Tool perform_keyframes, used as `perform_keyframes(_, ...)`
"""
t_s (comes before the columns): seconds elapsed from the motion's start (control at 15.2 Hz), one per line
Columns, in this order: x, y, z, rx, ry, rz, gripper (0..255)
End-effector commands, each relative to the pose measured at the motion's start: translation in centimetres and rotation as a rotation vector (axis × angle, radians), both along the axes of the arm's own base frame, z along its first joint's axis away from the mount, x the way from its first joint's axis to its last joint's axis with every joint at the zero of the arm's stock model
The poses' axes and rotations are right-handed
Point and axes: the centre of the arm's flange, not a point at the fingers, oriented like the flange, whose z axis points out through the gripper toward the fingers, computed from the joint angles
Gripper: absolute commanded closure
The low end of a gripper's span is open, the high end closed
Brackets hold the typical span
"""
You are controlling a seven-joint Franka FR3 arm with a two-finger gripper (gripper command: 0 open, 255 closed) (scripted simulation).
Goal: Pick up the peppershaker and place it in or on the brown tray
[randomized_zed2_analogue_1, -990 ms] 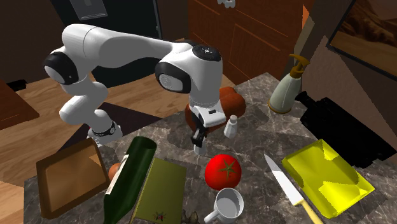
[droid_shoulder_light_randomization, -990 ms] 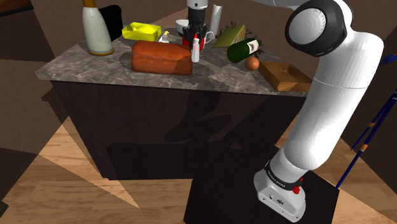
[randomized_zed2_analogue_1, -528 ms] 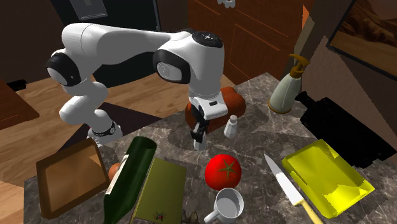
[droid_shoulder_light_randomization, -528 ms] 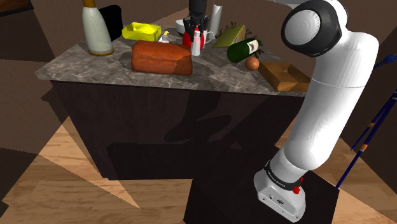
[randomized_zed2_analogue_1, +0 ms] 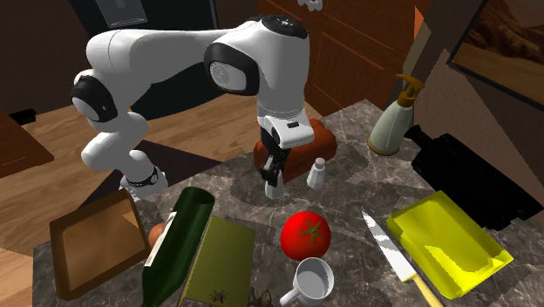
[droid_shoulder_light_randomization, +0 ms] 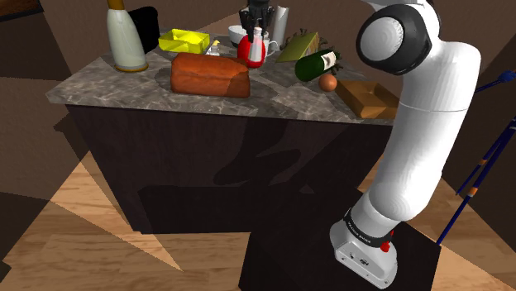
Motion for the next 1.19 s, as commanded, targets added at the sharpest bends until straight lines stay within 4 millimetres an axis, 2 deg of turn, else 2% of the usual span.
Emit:
perform_keyframes(0.0,0.1,0.0,1.1,0.0,0.0,0.0,255)
perform_keyframes(0.4,0.1,0.0,4.3,0.0,0.0,0.0,255)
perform_keyframes(0.46,0.1,0.0,4.3,0.0,0.0,0.0,255)
perform_keyframes(1.12,-11.0,-7.1,5.0,0.0,0.0,0.0,255)
